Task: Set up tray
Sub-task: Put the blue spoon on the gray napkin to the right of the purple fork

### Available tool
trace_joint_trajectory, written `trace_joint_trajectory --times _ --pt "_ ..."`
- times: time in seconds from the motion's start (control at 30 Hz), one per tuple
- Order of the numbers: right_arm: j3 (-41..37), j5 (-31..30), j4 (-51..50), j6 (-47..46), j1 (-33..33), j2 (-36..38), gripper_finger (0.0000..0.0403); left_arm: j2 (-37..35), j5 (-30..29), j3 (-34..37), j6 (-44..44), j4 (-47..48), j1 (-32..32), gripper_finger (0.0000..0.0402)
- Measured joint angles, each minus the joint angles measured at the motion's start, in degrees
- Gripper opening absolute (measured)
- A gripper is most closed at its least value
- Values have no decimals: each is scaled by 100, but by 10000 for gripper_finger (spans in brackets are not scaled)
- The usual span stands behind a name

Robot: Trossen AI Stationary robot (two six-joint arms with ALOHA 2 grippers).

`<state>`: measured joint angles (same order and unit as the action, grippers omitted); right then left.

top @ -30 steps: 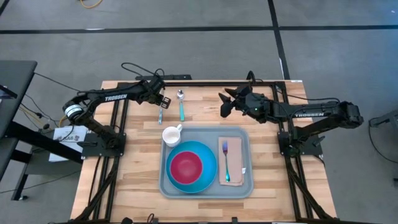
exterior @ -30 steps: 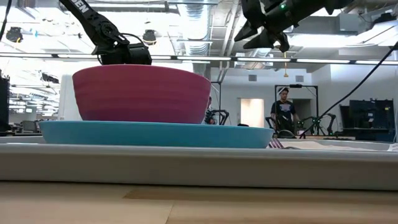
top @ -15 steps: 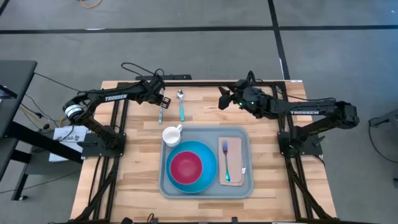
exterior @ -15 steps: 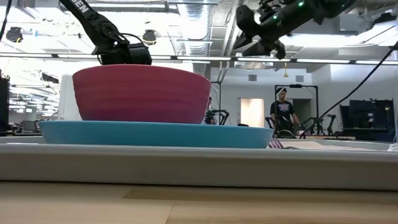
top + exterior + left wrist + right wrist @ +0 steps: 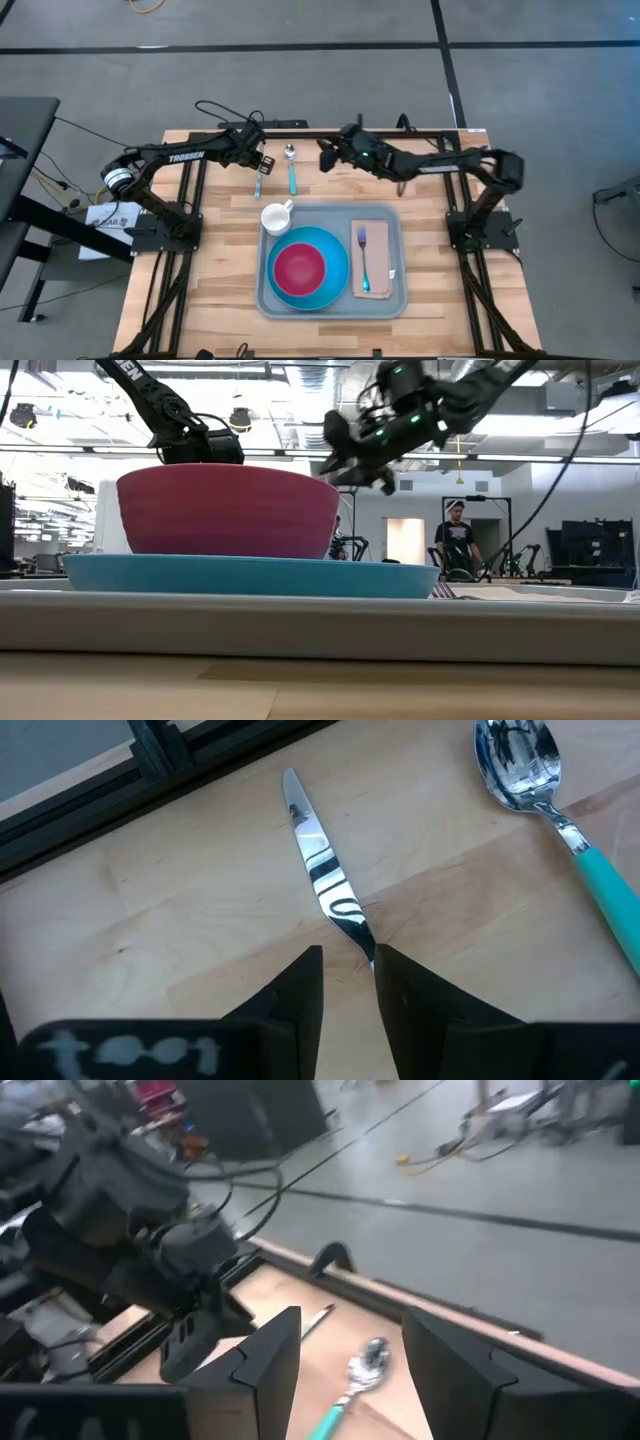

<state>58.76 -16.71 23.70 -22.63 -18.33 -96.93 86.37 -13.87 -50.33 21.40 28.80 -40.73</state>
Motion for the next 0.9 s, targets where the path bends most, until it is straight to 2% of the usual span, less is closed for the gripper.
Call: trace_joint_trajectory --times 0.2,0.37,0.53,0.9 --pt "720 586 -9 9 1 -885 168 0 0 0 1 0 0 82" --pt "1281 634 -5 11 0 -1440 166 0 0 0 1 0 0 82" --pt "1659 619 -88 9 -67 -1681 166 0 2 0 0 -2 0 82" --pt "1722 639 -77 103 5 -1625 166 0 2 0 0 -1 0 82"
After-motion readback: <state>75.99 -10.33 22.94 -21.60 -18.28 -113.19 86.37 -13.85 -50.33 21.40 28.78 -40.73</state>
